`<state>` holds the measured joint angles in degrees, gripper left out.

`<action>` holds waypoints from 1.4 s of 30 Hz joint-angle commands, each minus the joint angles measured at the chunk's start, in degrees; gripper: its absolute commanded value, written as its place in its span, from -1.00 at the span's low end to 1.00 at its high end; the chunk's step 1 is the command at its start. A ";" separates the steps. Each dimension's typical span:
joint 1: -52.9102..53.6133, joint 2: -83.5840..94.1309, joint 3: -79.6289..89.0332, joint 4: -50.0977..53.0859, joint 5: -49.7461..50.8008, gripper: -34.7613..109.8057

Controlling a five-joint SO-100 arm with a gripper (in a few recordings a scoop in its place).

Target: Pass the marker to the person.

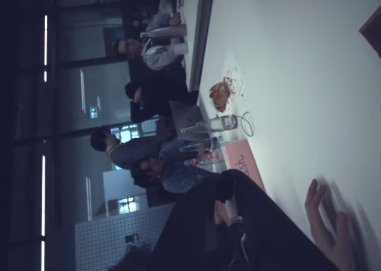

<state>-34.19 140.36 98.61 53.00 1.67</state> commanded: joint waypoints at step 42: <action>-13.71 -24.96 -5.45 37.97 15.03 -0.59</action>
<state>-46.58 115.22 92.46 91.05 19.25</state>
